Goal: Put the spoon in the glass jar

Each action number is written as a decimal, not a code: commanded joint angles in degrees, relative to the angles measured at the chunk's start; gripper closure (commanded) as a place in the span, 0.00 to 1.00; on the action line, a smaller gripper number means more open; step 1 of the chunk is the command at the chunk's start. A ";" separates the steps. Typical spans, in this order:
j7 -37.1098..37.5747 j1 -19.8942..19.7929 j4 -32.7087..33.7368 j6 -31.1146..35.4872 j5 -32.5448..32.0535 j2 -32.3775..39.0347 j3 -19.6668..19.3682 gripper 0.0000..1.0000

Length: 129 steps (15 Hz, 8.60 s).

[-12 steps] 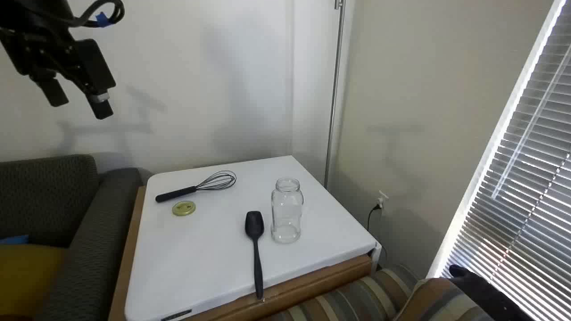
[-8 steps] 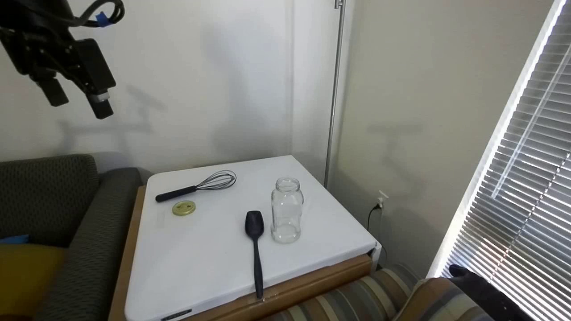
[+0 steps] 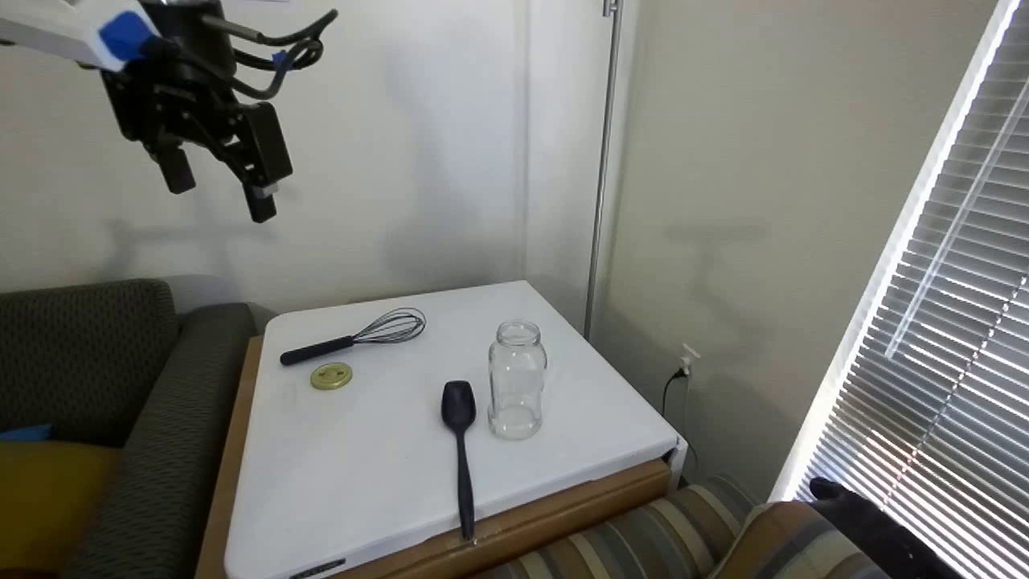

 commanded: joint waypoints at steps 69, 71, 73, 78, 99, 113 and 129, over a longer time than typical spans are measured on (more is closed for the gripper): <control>46.09 4.44 58.28 -5.40 -20.04 69.08 -3.77 0.00; 46.09 4.44 58.37 -5.39 -20.04 69.09 -3.78 0.00; 46.09 4.45 58.44 -5.38 -20.04 69.10 -3.78 0.00; 46.10 4.45 58.50 -5.36 -20.04 69.11 -3.79 0.00; 46.10 4.50 58.51 -5.31 -20.04 69.11 -3.83 0.00; 45.57 4.32 57.55 -6.16 -19.23 68.16 -3.01 0.00; 46.84 5.21 58.37 -5.73 -19.17 70.53 -3.03 0.00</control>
